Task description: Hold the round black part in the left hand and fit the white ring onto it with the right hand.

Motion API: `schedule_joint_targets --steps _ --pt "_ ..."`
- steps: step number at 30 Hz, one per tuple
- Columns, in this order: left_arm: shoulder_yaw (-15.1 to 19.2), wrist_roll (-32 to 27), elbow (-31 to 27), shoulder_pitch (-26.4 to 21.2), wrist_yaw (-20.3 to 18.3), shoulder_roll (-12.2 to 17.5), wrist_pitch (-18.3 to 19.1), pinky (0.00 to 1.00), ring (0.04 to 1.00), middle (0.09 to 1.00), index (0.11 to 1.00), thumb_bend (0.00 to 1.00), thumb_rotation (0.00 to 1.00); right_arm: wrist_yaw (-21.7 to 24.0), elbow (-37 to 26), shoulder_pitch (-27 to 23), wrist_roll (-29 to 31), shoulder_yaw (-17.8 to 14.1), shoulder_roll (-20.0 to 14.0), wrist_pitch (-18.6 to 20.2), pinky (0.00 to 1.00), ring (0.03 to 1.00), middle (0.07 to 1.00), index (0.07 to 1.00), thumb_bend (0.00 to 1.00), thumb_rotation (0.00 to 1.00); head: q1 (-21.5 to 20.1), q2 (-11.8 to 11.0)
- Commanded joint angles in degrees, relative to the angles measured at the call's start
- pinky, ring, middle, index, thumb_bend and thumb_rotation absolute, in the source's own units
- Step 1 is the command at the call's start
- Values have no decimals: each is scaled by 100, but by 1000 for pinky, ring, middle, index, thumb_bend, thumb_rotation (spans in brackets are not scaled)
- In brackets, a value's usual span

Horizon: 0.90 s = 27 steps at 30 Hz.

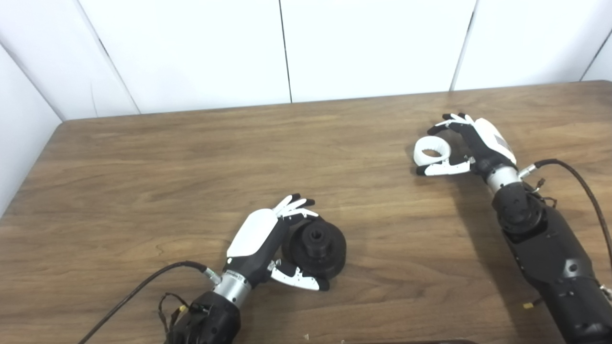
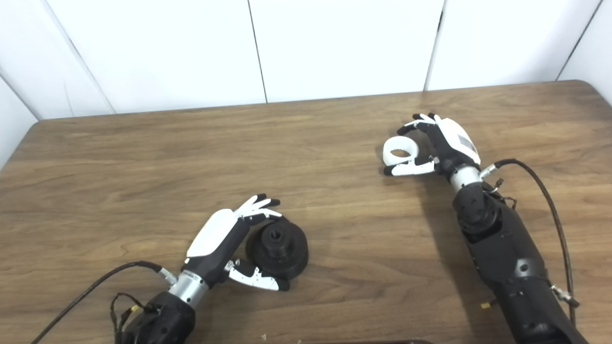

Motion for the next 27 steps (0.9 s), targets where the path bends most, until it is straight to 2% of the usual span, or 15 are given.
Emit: schedule_joint_targets --steps 1,5,24,26,27 --pt "37 19 1 -12 74 57 -80 904 975 903 604 934 233 -149 -19 -344 13 -16 -129 -216 986 998 920 702 946 297 8 8" --pt "39 88 -19 -18 82 79 -81 869 970 898 601 939 263 -170 66 -357 29 -13 -136 -238 972 995 917 700 940 299 2 25" --pt "39 107 -123 -9 -3 62 23 877 979 904 606 931 278 -304 34 -262 81 -34 -183 -330 932 976 894 603 863 262 -20 78" --pt "36 125 -122 -5 20 62 10 873 975 899 604 933 276 -329 18 -256 101 -48 -172 -330 925 971 888 583 846 235 -22 82" --pt "37 130 -118 -3 36 61 -2 873 972 897 603 934 274 -350 25 -255 111 -54 -169 -348 926 970 886 548 730 204 -22 82"
